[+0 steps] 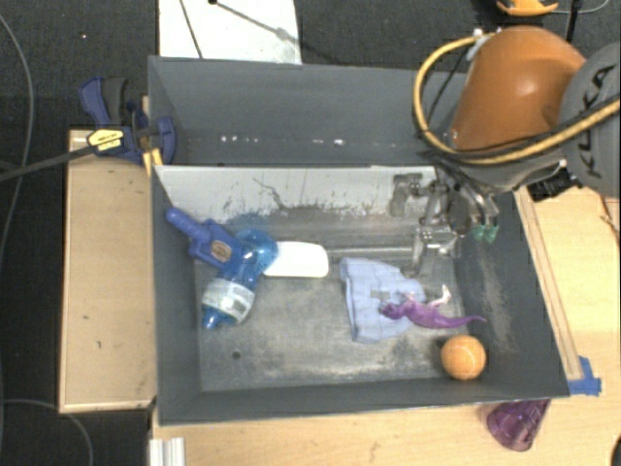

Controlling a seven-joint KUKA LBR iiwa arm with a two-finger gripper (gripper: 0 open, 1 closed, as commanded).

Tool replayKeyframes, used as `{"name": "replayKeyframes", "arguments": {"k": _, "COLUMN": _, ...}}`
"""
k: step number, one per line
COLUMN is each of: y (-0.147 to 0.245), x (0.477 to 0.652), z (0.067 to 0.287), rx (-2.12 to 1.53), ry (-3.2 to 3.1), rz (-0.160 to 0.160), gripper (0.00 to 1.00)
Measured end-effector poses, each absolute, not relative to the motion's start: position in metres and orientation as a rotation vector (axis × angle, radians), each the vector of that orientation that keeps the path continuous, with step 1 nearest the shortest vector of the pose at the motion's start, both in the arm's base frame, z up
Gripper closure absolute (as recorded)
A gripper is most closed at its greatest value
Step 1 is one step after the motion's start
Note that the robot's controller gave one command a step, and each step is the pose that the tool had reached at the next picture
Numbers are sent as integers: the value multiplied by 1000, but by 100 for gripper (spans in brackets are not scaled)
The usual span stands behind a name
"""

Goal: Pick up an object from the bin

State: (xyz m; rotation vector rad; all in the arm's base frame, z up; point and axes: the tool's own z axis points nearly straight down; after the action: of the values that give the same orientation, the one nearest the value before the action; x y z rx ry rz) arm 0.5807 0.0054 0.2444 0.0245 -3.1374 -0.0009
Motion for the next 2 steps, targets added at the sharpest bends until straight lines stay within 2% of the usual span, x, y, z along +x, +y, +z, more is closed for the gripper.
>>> {"name": "replayKeyframes", "arguments": {"k": 1, "y": 5, "x": 582, "z": 249, "rx": 24, "ry": -3146, "rz": -1, "gripper": 0}}
{"name": "replayKeyframes", "arguments": {"k": 2, "y": -31, "x": 557, "z": 217, "rx": -1, "ry": -3145, "rz": -2, "gripper": 0}}
